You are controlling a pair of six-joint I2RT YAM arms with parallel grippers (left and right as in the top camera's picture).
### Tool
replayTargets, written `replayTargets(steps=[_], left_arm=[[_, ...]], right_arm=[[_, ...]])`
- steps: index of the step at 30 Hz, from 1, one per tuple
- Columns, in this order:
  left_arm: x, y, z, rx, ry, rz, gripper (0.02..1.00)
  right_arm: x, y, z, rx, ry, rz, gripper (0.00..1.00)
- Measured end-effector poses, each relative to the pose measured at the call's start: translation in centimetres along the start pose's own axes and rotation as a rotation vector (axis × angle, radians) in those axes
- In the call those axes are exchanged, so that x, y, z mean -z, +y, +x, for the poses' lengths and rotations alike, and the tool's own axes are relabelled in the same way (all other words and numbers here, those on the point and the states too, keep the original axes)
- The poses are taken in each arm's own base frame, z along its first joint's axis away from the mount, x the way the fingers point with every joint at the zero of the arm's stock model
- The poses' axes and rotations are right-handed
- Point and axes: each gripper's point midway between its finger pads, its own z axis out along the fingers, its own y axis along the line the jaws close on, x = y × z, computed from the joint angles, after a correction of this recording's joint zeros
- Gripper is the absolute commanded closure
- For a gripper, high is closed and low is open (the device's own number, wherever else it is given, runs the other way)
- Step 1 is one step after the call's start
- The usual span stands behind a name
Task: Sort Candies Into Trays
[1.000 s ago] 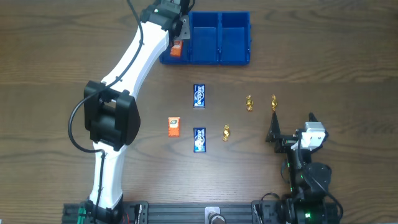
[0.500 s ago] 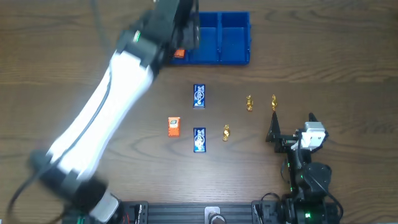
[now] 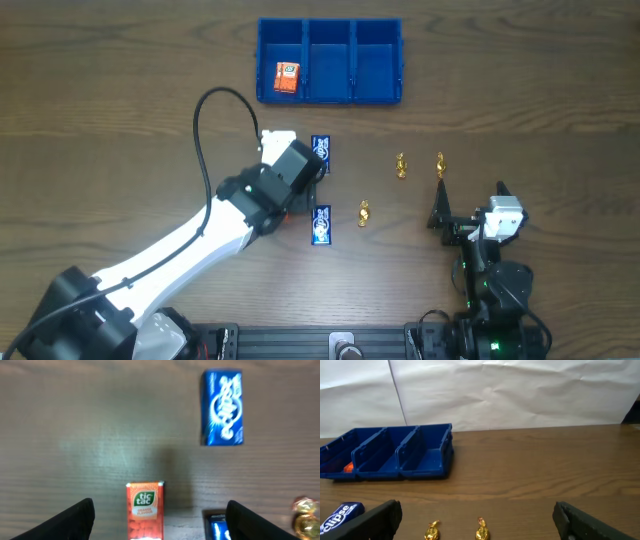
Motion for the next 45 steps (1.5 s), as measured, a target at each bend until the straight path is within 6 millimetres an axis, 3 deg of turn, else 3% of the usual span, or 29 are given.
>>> replayTargets(steps=[5,24,38,41,45], left_arm=[[-1.4,1.1,2.5,0.012,0.043,-0.012,0.178],[-5.0,1.1,4.5,0.034,0.11,-0.063,0.2],[-5.8,1.9,4.8,0.08,0.115,-0.07,0.242],[-6.0,2.2,5.4,0.086,0.129,-0.07,0.288],[-6.1,2.0,5.1,0.089,0.122,-0.06,0.527]], right_arm=[[0.0,0.0,0.0,0.0,0.0,0.0,0.003],[0.0,0.0,0.0,0.0,0.0,0.0,0.003],[0.0,0.0,0.0,0.0,0.0,0.0,0.003],[0.0,0.0,0.0,0.0,0.0,0.0,0.003],[0.0,0.0,0.0,0.0,0.0,0.0,0.003]])
